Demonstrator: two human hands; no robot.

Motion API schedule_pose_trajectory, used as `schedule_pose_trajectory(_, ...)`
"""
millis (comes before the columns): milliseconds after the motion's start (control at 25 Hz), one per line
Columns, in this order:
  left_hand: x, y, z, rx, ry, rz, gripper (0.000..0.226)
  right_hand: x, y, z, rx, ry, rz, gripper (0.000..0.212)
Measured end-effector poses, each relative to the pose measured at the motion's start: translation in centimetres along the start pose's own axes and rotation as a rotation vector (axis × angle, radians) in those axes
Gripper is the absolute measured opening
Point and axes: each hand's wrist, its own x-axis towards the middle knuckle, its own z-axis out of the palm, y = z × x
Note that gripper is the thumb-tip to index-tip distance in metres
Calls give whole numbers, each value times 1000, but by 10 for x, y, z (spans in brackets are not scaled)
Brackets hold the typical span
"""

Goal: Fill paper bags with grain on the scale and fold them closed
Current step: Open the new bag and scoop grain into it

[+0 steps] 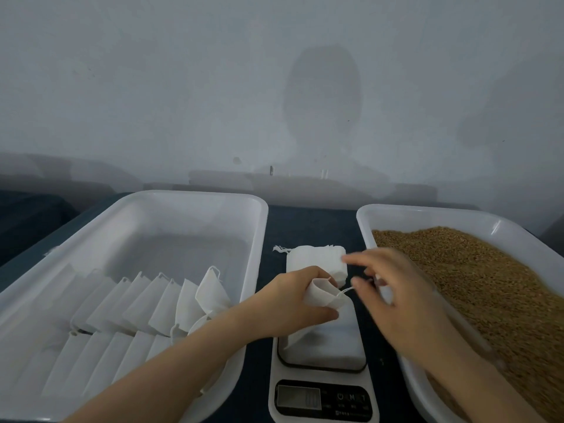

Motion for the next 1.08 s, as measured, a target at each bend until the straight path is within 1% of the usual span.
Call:
schedule_pose_trajectory(80,0,0,0,-9,-37,-6,45,7,15,-21,-80,54,182,32)
schedule_pose_trajectory(120,-1,0,1,-15,-52,-4,47,9,29,-35,-161,24,310,33)
schedule_pose_trajectory(160,-1,1,0,-20,-60,1,48,10,45,-49,-268,-62,447,35)
schedule_pose_trajectory(240,-1,2,-1,-26,-74,5,51,8,76,-68,-477,-333,673,41)
schedule_pose_trajectory(280,-1,2,-1,-30,-81,3,51,6,87,-70,-548,-456,741,42)
schedule_pose_trajectory(320,0,3,-1,-35,-84,4,52,5,95,-68,-570,-537,778,43)
schedule_pose_trajectory(360,0,4,-1,-41,-83,5,52,4,101,-63,-538,-557,796,42)
schedule_pose_trajectory(440,0,5,0,-58,-81,4,51,4,104,-53,-458,-522,799,36)
schedule_pose_trajectory(480,0,4,0,-62,-79,2,51,4,104,-47,-459,-517,789,34)
schedule_pose_trajectory(600,-1,2,-2,-45,-69,0,52,4,101,-37,-560,-502,759,29)
schedule_pose_trajectory(680,-1,1,-1,-39,-65,0,51,2,100,-38,-536,-448,766,32)
schedule_pose_trajectory(760,0,2,0,-40,-59,-2,50,0,99,-46,-536,-341,737,33)
schedule_pose_trajectory(880,0,1,0,-25,-39,-3,51,-2,97,-56,-685,-167,709,27)
schedule_pose_trajectory(960,-1,0,0,-17,-42,-1,53,-1,90,-58,-693,-102,806,25)
schedule_pose_trajectory(1000,-1,0,0,-13,-46,2,53,0,86,-57,-711,-102,850,28)
schedule_pose_trajectory(1080,-1,0,0,-10,-49,4,51,2,78,-55,-823,-139,833,34)
